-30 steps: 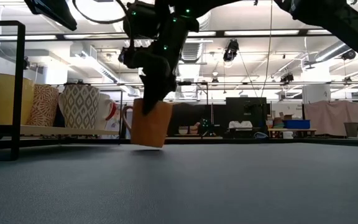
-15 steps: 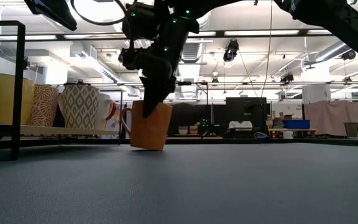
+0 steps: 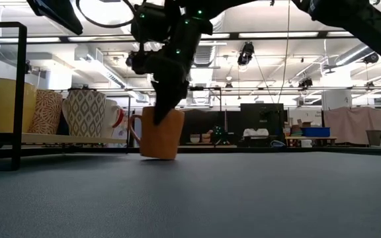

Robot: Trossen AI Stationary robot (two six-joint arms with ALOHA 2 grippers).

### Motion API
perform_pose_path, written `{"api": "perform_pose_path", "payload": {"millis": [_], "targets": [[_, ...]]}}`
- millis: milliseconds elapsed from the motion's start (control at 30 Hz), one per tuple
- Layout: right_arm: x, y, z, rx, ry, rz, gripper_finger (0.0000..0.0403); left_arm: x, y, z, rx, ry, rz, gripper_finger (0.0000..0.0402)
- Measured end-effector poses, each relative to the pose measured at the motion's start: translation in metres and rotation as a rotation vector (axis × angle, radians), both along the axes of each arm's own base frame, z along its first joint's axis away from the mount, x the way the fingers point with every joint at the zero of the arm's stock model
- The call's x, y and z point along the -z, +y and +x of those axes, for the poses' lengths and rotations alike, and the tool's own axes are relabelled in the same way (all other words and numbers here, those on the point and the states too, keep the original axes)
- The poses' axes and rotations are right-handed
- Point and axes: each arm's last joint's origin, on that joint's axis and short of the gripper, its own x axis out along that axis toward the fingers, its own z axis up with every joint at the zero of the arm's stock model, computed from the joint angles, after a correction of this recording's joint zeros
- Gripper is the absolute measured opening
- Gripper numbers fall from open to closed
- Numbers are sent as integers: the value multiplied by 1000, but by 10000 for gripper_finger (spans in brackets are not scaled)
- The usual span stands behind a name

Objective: Place coffee mugs
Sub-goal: Move the orange patterned mug to the left center of the table, then move the red patterned mug to the left center of the table

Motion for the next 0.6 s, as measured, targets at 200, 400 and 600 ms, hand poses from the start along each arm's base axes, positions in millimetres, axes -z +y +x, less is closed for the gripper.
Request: {"api": "perform_pose_path", "payload": {"millis": [200, 400, 600], "targets": [[-18, 2, -13, 24, 67, 13, 89, 3, -2, 3, 24, 29, 0, 89], [-52, 7, -33, 98, 71, 43, 122, 6, -3, 6, 29, 56, 12, 89], [-79, 34, -66, 216, 185, 87, 126, 8, -4, 8, 40, 80, 26, 89]]}}
